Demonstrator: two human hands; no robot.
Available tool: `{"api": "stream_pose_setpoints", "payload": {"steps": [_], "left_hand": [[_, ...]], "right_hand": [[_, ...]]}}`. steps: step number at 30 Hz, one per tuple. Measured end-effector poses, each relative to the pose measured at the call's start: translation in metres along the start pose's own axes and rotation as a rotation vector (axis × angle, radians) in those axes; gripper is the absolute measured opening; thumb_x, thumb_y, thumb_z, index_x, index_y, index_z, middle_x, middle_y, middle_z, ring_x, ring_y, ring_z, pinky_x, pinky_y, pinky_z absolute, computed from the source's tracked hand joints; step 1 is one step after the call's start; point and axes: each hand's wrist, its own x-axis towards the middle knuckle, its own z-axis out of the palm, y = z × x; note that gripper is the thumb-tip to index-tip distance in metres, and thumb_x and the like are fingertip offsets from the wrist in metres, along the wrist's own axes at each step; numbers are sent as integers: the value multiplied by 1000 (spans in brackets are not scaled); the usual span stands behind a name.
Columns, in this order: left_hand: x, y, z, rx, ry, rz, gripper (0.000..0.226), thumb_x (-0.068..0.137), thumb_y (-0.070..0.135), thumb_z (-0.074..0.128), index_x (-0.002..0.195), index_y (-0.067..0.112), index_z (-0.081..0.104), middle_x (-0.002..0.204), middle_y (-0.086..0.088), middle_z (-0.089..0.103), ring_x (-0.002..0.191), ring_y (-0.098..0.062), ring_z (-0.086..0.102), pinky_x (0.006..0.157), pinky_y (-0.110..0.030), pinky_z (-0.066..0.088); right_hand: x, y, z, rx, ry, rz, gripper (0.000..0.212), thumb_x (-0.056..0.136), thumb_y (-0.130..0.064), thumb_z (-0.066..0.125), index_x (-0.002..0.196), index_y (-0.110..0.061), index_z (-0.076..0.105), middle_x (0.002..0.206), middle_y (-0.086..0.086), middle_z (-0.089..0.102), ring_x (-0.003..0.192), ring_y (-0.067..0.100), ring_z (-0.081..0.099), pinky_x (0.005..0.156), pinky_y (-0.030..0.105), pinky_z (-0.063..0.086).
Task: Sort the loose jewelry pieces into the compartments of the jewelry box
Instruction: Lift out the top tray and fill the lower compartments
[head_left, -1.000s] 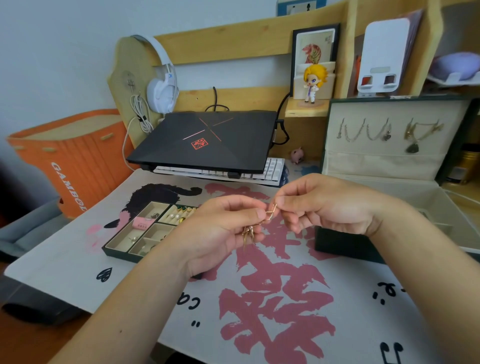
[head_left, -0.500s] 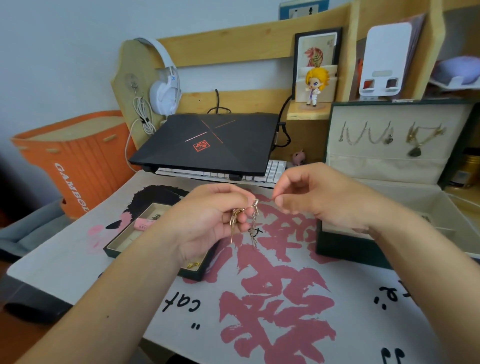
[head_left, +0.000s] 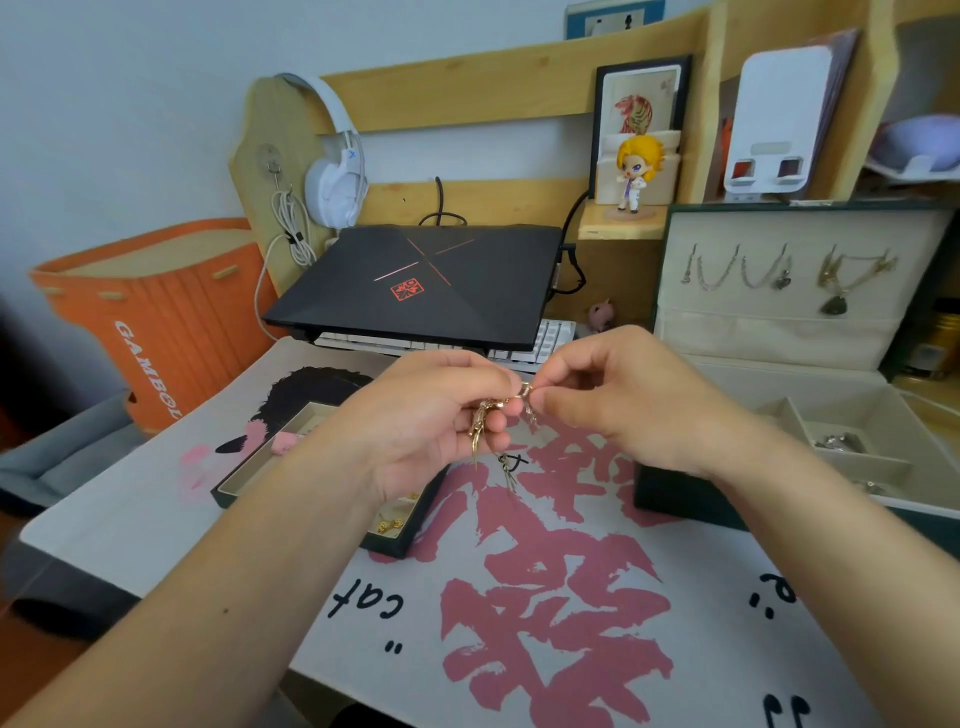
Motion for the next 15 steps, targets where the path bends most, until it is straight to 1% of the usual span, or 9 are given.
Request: {"api": "stream_pose_setpoints", "payload": {"steps": [3, 5, 8, 10, 13, 15], "left_hand": [[0, 1, 1, -4, -11, -6, 5, 93, 4, 69, 94, 3, 74, 78, -9, 69, 60, -13, 59, 62, -27, 57], [0, 2, 1, -6, -13, -8, 5, 93, 4, 69, 93, 3, 74, 78, -9, 69, 61, -13, 60, 62, -27, 57], [0, 2, 1, -13, -12, -6, 6, 93, 5, 69, 94, 3, 74, 79, -9, 70, 62, -13, 60, 63, -27, 58], [0, 2, 0, -15, -9, -2, 5, 93, 5, 70, 94, 4, 74, 78, -8, 70, 62, -12, 61, 63, -27, 58], [1, 2, -2, -6, -23, 0, 6, 92, 7, 71, 94, 5, 76, 80, -8, 71, 63, -12, 62, 64, -27, 57], [1, 2, -3, 21, -60, 7, 8, 92, 8, 72, 95, 6, 79, 83, -9, 71, 66, -13, 62, 66, -26, 57]], "right_hand": [[1, 2, -5, 95, -6, 43, 10, 91, -23, 72, 85, -21, 80, 76, 4, 72, 66, 11, 59, 68, 33, 52], [2, 4, -6, 162, -13, 90, 8, 89, -20, 73, 85, -18, 80, 76, 6, 72, 66, 11, 60, 69, 31, 54], [4, 8, -9, 232, -34, 152, 9, 90, -19, 72, 86, -16, 80, 69, 1, 69, 66, 10, 62, 71, 29, 56], [5, 10, -12, 235, -30, 169, 12, 92, -20, 70, 88, -16, 80, 69, -1, 69, 67, 9, 63, 73, 30, 57], [6, 14, -14, 258, 17, 180, 13, 94, -20, 67, 91, -18, 80, 73, -3, 70, 72, 12, 65, 77, 34, 57], [5, 14, -12, 315, -12, 196, 15, 96, -20, 64, 100, -19, 78, 84, -3, 75, 84, 14, 68, 78, 30, 55]]}}
